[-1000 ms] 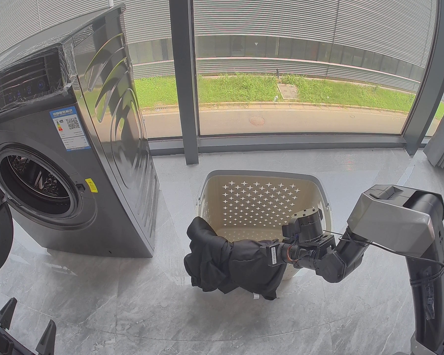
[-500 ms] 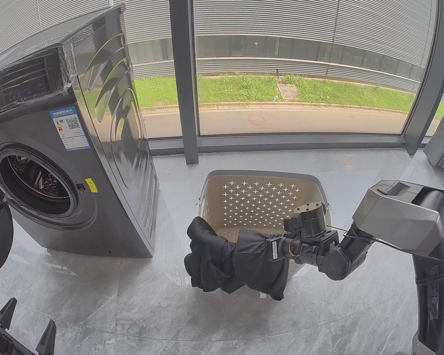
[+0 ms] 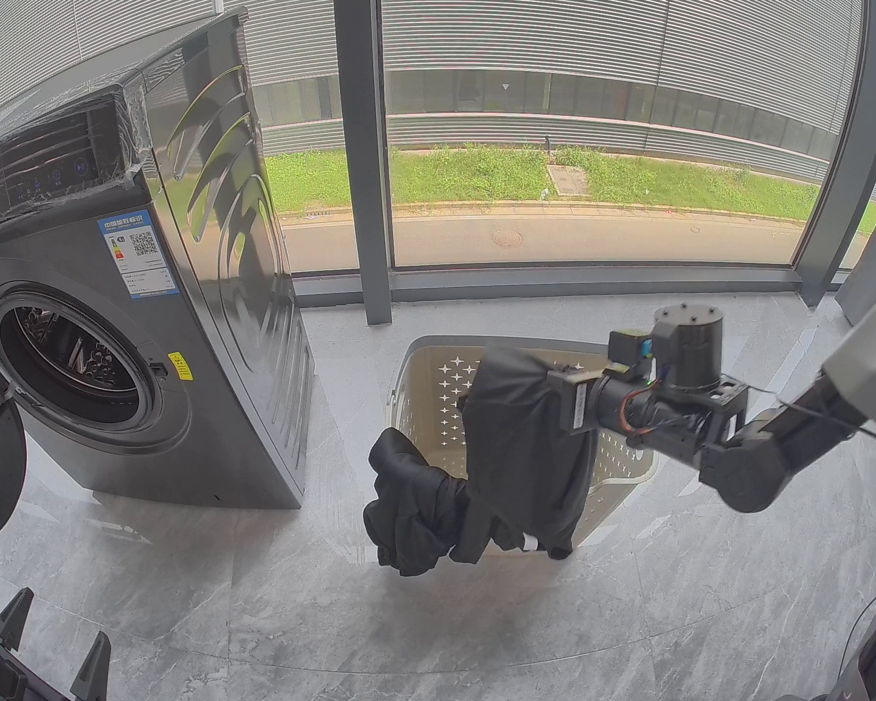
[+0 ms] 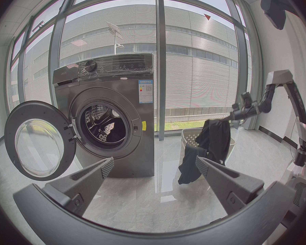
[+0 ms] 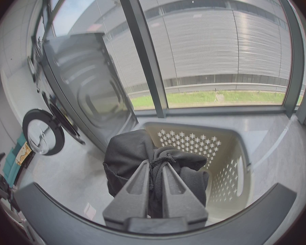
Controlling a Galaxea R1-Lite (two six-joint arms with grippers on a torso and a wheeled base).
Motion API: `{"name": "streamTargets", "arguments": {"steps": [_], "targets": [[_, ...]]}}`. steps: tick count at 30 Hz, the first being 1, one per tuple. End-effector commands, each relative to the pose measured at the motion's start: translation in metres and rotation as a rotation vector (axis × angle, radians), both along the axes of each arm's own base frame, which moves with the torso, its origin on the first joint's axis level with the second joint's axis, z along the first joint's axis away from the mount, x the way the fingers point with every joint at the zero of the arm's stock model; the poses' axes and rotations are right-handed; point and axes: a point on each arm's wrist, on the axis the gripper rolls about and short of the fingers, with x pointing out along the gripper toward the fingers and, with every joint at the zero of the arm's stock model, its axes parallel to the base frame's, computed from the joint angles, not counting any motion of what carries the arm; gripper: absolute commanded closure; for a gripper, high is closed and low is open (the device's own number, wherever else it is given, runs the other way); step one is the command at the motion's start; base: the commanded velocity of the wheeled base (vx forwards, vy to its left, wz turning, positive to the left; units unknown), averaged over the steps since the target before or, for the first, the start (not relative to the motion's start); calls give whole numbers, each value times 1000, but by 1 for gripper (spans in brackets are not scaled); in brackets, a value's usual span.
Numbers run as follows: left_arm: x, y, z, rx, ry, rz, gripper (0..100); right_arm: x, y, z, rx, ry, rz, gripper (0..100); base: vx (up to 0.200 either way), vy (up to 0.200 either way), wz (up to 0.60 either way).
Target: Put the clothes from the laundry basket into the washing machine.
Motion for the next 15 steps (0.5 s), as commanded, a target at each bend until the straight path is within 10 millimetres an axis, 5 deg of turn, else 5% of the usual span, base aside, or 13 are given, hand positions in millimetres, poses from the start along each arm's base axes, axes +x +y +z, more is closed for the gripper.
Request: {"name": "streamTargets", "arguments": {"steps": [1,11,15], "targets": [[0,0,-5,0,2,-2,0,-66,-30,103,136,-243,9,100,0,0,0],[0,0,-5,0,2,-2,0,-138,-80,144,240,-382,-34,100,0,0,0],[0,0,-5,1,2,-2,0,-149,-91,157,255,-432,-57,100,0,0,0]]}}
